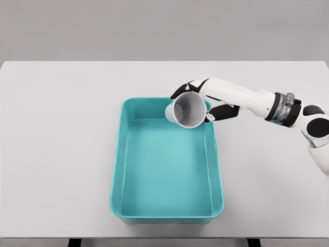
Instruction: Put the paper cup into the basket with your right arm
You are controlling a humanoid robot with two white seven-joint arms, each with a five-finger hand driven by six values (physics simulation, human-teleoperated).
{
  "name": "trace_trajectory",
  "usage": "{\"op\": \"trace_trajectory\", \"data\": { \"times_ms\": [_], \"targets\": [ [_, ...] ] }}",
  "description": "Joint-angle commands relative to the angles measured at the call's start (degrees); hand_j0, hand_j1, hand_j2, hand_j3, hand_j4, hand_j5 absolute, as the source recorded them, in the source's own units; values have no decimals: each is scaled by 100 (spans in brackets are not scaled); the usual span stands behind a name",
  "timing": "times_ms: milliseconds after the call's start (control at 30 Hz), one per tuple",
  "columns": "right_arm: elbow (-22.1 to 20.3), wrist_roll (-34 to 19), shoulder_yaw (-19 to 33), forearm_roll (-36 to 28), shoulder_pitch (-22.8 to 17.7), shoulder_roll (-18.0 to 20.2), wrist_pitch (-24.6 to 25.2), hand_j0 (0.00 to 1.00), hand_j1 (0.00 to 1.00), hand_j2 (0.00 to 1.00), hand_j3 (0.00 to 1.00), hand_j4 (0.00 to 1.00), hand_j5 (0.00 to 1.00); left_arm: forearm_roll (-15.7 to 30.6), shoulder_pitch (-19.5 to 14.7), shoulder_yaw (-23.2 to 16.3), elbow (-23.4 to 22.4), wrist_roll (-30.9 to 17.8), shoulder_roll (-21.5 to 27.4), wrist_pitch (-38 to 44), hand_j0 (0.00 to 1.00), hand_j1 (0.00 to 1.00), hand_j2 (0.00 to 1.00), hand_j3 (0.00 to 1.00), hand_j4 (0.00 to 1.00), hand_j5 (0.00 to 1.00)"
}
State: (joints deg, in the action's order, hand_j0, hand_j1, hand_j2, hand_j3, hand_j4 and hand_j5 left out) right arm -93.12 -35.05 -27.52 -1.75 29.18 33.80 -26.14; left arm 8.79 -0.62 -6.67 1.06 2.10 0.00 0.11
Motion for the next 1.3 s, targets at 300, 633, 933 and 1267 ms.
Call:
{"op": "trace_trajectory", "data": {
  "times_ms": [300,633,933,1267],
  "targets": [
    [-444,5,-781,1845,-44,-128,118,62,62,62,62,62,62,0,0,-1,0,1,0,7,100,100,100,100,100,100],
    [-453,5,-869,2372,-53,-216,126,100,100,100,100,100,100,0,0,-1,0,1,0,-2,100,100,100,100,100,100],
    [-541,5,790,-499,-579,205,-522,100,100,100,100,100,100,0,0,-1,0,1,0,-2,100,100,100,100,100,100],
    [513,5,2981,-1857,-2030,259,-886,100,100,100,100,100,100,0,0,-1,0,1,0,-2,100,100,100,100,100,100]
  ]
}}
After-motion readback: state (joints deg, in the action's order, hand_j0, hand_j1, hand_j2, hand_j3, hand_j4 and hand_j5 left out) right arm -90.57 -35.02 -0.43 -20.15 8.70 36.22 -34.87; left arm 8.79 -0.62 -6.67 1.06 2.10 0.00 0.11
